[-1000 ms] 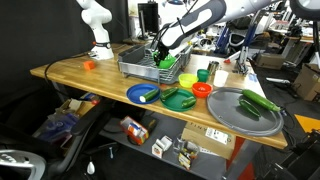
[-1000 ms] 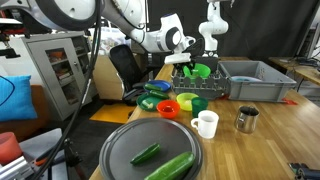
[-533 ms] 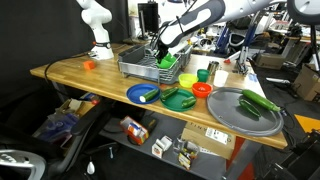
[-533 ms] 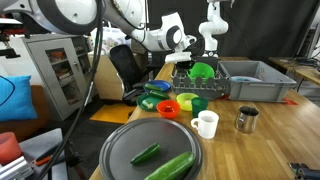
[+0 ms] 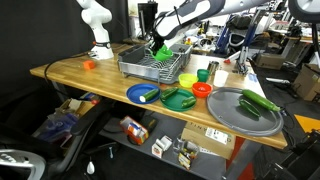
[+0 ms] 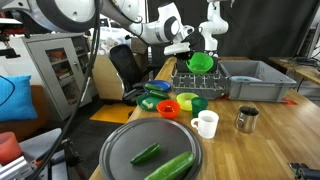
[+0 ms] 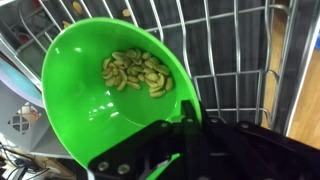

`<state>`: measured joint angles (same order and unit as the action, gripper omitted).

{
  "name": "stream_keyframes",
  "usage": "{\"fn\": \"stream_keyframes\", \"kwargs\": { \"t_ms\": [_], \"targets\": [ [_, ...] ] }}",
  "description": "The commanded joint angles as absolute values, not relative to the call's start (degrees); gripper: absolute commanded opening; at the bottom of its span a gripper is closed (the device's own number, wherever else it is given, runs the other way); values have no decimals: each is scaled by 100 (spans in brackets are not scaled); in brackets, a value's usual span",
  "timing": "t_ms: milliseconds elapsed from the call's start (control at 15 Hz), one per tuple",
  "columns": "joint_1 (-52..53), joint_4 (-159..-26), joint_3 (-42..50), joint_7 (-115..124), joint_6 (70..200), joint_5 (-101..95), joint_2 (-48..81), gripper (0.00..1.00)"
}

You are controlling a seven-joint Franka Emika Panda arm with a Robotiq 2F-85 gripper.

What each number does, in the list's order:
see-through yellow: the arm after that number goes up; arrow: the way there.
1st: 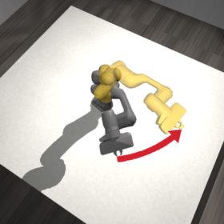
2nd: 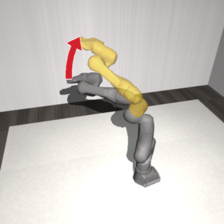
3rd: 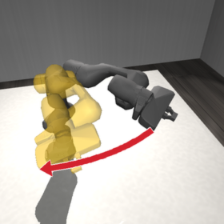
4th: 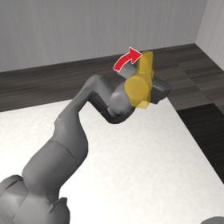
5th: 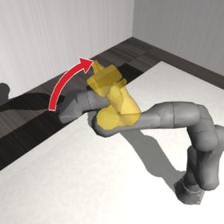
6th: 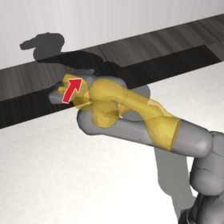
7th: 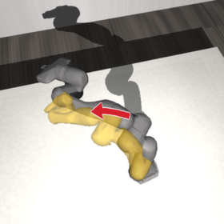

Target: Remove the light green bowl from the dishrack and place it on the table

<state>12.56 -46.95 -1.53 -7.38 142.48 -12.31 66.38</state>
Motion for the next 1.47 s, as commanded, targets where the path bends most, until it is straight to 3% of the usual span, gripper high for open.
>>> {"fn": "stream_keyframes", "kwargs": {
  "t_ms": [0,600,1400],
  "targets": [
    [1439,-4758,76,-584,14365,-1471,6440,1],
    [2048,-5756,1171,863,13887,-2071,5527,1],
    [2380,-9127,1981,4507,13378,-2493,3349,1]
  ]
}}
